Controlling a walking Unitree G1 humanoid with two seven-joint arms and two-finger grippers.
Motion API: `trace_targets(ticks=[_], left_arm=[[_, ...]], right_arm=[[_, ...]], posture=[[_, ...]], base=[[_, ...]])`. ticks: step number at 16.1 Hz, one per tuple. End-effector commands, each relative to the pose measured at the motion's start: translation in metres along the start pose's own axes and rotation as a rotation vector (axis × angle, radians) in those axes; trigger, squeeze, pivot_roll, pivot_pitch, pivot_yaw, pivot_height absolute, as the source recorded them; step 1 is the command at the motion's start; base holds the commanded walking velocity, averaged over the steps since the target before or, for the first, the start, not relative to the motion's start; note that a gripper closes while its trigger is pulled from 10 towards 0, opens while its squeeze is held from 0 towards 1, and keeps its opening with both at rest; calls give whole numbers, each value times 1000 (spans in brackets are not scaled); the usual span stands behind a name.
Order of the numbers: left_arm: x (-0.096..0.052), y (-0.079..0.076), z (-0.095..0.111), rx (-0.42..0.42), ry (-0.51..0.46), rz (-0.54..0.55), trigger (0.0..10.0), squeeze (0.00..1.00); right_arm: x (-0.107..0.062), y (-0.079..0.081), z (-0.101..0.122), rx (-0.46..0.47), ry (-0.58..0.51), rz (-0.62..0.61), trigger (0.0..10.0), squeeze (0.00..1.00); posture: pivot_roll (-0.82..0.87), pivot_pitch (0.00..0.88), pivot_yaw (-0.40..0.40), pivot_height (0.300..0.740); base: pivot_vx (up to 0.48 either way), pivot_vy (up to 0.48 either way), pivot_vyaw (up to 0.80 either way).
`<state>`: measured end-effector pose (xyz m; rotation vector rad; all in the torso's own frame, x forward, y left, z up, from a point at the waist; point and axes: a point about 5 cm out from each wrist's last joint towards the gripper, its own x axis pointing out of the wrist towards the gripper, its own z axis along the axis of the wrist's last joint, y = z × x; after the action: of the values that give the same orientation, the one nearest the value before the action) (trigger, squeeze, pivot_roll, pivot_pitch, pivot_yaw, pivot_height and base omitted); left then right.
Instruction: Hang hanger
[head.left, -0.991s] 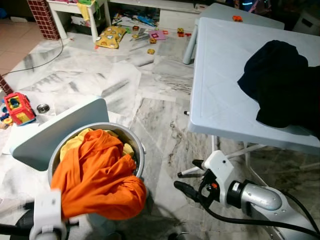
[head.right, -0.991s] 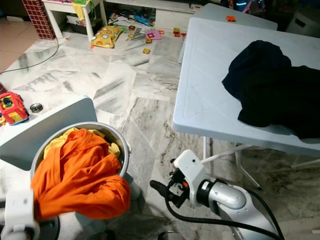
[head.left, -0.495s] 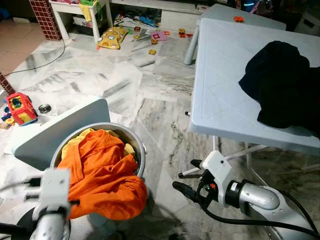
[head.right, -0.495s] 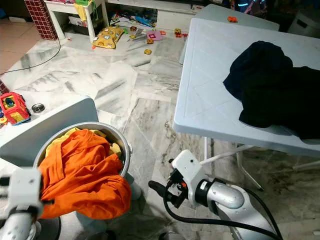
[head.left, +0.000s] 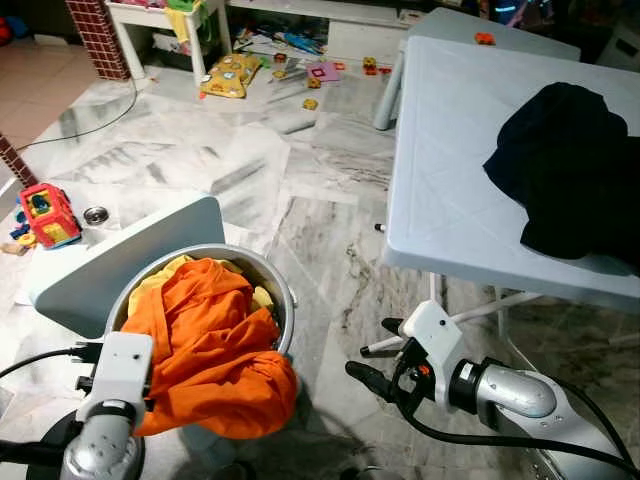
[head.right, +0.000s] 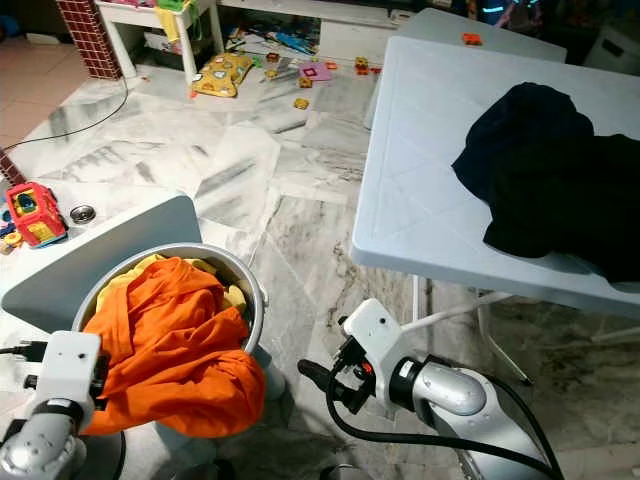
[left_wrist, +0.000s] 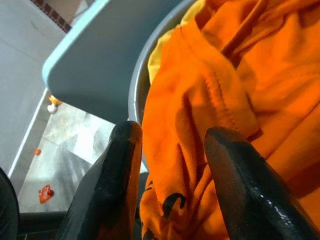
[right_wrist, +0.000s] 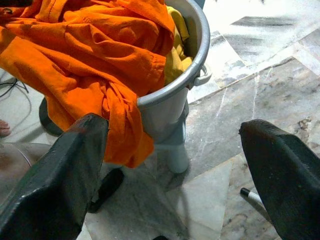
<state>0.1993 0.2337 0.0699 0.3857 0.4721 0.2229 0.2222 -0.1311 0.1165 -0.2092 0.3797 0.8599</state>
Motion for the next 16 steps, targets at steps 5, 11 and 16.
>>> trace_targets(ticks=[5,11,16], left_arm=[[26,-7,-1,-60,25,-78,10000,1000],[35,-21,-3,-44,34,-207,0,0],[30,-18,-10,-70,47,-173,0,0]], right_arm=[[1,2,0,-20,4,12,10000,0],[1,3,0,-18,3,5,10000,0],[1,2,-1,-25,7,8,10000,0]], posture=[[-133,155,-55,740],[-141,159,-48,740],[-134,161,-52,740]], base=[[0,0,0],[0,0,0],[0,0,0]])
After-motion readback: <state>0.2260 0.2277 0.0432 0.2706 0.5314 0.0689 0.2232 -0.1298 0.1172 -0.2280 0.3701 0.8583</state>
